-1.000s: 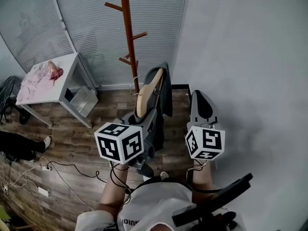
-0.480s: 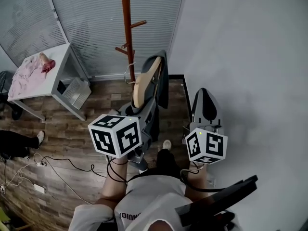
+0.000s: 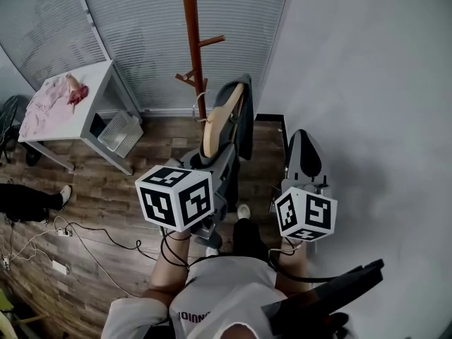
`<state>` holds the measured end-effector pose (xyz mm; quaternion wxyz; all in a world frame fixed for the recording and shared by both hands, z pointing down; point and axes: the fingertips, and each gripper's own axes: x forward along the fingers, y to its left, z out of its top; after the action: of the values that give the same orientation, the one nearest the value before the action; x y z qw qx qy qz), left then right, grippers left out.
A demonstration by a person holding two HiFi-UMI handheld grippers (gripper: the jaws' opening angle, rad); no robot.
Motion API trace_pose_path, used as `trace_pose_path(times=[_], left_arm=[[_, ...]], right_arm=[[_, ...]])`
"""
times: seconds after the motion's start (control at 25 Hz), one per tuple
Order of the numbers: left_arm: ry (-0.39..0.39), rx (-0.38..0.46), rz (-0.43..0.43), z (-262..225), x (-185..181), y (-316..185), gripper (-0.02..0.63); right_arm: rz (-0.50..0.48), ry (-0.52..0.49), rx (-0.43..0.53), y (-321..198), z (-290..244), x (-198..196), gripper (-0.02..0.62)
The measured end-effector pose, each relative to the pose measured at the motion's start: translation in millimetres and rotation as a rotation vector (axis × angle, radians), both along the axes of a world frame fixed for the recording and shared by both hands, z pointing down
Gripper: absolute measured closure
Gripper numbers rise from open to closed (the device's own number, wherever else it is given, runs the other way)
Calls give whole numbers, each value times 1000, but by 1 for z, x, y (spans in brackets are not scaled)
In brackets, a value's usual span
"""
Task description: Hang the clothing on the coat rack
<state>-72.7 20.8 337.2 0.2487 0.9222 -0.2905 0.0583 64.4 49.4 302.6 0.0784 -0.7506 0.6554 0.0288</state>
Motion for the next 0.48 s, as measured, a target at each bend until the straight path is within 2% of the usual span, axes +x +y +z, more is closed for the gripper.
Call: trace_pose_path(times=[0.24, 0.48], left_arm=[[-29, -4, -27, -1, 31, -39, 588], [-37, -38, -105, 9, 64, -96, 588]], right_arm=[[-33, -7, 13, -44, -10, 39, 575], [-54, 37, -17, -102, 1, 81, 575]])
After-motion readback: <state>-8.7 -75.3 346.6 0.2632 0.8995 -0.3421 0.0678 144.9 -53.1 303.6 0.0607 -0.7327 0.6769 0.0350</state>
